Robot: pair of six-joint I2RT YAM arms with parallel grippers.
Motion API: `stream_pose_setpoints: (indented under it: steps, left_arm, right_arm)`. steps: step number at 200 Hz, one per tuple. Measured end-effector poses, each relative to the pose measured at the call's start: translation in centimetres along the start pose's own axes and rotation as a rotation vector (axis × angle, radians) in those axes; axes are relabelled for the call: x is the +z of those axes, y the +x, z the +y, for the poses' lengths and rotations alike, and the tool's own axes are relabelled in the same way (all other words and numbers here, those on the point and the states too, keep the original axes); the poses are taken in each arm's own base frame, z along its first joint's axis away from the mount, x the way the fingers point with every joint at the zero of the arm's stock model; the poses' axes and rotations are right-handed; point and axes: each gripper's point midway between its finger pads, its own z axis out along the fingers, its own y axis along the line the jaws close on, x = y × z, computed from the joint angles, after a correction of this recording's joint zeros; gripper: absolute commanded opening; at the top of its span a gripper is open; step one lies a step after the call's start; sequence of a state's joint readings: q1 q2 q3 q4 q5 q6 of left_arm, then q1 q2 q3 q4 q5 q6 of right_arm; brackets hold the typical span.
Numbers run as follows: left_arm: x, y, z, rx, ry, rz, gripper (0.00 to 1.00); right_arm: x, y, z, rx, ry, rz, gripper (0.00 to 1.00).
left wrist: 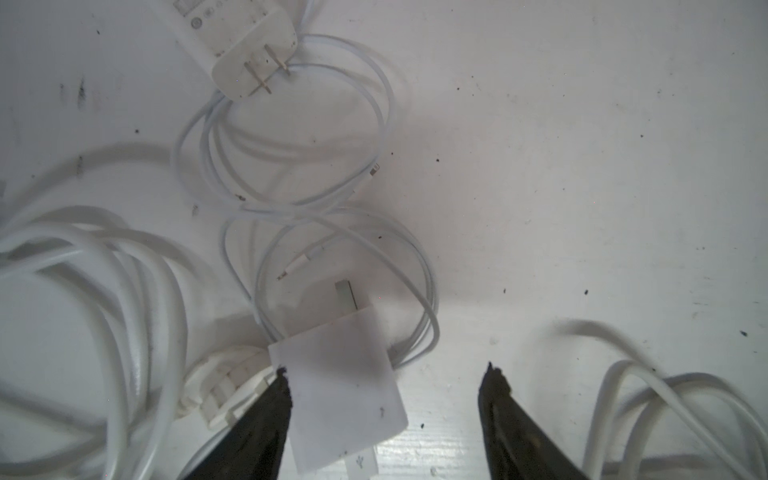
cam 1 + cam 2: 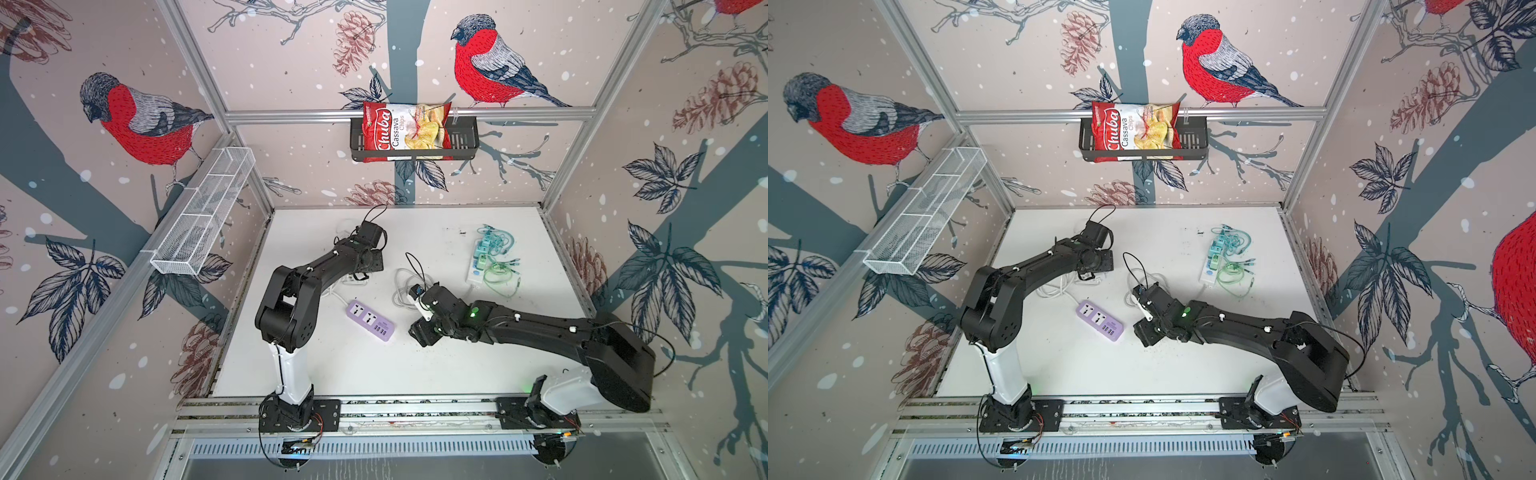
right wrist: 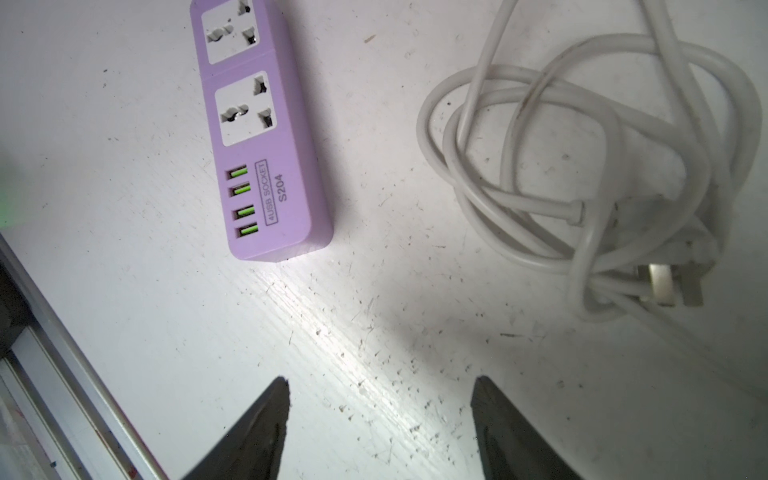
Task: Insert the plug
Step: 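Lower the left gripper onto the white charger brick and grasp it, then lift the white charger brick with the left gripper toward the white strip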
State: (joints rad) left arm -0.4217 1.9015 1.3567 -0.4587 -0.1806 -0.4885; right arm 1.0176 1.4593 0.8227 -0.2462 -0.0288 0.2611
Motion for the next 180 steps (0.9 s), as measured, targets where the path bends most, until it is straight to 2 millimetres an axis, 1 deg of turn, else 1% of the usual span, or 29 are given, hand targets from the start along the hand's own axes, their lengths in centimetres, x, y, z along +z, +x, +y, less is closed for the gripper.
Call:
stream_pose_setpoints:
  steps: [38,75,113,144,164,180]
  left_arm:
    - [0.7,0.3,1.3,-0.003,-0.024,0.029,0.71]
    - [1.8,1.2,1.6,-0.014,-0.025,0.068,0.72]
    - [2.6,1.5,1.6,-0.032,-0.016,0.091,0.74]
    - [3.6,1.5,1.2,-0.05,-0.001,0.098,0.72]
    - [3.7,2.2,0.6,-0.057,0.013,0.11,0.7]
    - [3.7,3.2,-0.2,-0.061,0.031,0.119,0.68]
  right_arm:
    - [-0.2,0.1,-0.3,0.01,0.007,-0.007,0.71]
    - [-0.3,0.0,-0.6,0.017,0.02,-0.014,0.71]
    - [-0.6,-0.1,-0.6,0.031,0.02,-0.025,0.71]
    - [-0.8,-0.2,-0.7,0.033,0.02,-0.033,0.71]
    - [-0.8,-0.1,-1.0,0.039,0.024,-0.033,0.71]
    - [-0.8,-0.1,-1.3,0.045,0.029,-0.031,0.71]
